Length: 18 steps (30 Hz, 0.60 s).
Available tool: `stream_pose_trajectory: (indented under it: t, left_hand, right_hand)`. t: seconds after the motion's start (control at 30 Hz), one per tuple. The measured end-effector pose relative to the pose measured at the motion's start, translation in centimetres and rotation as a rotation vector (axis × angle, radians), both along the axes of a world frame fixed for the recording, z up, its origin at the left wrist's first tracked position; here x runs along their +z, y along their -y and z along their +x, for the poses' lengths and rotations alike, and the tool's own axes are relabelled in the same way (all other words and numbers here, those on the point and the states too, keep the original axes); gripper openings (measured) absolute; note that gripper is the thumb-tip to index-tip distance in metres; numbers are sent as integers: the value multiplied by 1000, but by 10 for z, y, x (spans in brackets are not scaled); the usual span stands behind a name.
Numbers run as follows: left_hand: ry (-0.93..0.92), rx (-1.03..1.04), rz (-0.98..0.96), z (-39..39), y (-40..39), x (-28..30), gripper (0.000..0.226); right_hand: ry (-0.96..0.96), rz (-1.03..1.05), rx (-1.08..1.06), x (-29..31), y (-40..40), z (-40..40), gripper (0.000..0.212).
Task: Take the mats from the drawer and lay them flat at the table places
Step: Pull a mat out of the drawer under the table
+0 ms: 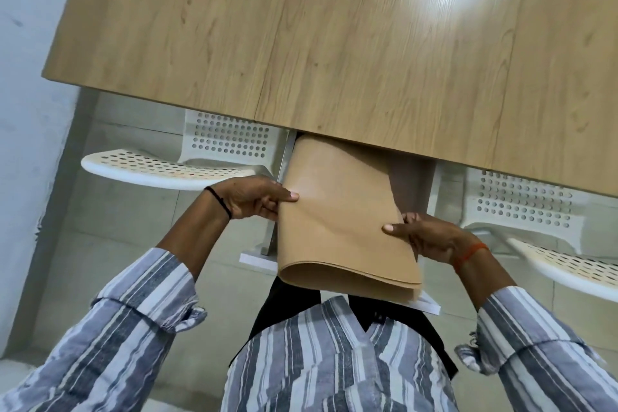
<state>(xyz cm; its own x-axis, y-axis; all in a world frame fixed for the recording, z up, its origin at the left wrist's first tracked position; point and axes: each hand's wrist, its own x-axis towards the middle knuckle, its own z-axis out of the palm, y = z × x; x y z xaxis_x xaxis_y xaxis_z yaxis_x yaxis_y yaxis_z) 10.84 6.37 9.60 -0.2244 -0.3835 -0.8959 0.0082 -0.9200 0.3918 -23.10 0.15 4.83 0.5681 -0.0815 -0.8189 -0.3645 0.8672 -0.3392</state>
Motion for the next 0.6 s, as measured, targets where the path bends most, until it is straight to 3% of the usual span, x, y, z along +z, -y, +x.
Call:
stream_pose_trajectory:
  t: [0.13, 0.27, 0.43, 0.6]
  left_hand:
    - [-8, -53, -87, 13, -7, 17, 79]
    - [5, -68, -197, 26, -6, 37, 104]
    - [-7, 52, -259, 25, 14, 50, 81]
    - [-42, 252, -273, 4, 39, 49, 74]
  right_hand:
    - [140, 62, 49, 22, 6, 2, 82]
    - [194, -11, 164, 37, 19, 6, 78]
    - [90, -302, 90, 57, 53, 10, 105]
    - [-49, -621, -145, 99, 89, 5, 87]
